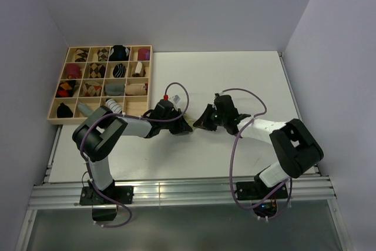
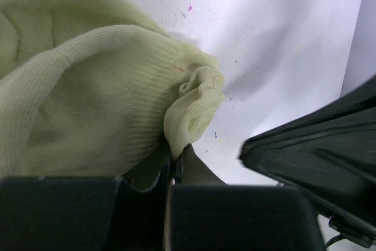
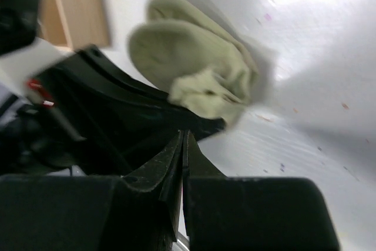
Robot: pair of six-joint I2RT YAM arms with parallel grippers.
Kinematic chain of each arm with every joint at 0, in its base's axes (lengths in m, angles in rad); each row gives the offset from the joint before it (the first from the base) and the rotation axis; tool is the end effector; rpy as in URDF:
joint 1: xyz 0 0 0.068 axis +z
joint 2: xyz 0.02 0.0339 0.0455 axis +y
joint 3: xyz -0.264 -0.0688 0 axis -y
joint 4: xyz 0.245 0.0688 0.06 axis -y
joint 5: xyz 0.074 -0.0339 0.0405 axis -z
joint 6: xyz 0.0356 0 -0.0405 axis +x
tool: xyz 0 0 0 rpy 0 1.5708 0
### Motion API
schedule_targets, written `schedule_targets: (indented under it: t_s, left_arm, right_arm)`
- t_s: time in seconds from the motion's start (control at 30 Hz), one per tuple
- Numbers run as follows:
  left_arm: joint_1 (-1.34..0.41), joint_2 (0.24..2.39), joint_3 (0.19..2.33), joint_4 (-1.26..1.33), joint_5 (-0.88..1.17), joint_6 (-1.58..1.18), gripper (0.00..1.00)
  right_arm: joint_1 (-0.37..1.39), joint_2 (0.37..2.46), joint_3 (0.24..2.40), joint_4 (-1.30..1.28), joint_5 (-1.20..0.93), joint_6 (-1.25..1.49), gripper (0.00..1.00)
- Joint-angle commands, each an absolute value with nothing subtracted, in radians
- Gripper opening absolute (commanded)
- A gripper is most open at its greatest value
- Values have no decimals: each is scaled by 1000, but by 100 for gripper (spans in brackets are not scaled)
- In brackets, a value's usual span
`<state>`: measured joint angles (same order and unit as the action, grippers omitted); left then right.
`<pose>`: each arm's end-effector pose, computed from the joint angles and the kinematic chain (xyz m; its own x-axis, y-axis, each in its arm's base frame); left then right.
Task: Roll the socks
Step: Roll the sock at the center of the board.
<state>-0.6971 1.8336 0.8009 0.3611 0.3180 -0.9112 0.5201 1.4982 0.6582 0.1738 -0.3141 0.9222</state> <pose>0.2613 -0.2333 0.1217 -0.9225 -0.2065 -0.3260 0.1117 0.6657 -0.7378 0.2495 0.1556 0.1678 -0.8686 0.3760 -0.3227 0.0145 0.6704 0.7419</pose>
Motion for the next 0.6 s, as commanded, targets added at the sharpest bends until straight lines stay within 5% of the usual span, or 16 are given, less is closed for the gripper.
schedule_targets:
  t_s: [0.0,0.57]
  left_arm:
    - [-698,1845,808,322,325,-902,1]
    - [-698,1862,801,362,371,-908,0]
  right_arm:
    - [526,1508,629,182,-341,920,7]
    - [531,1629,686,250,-310,911,6]
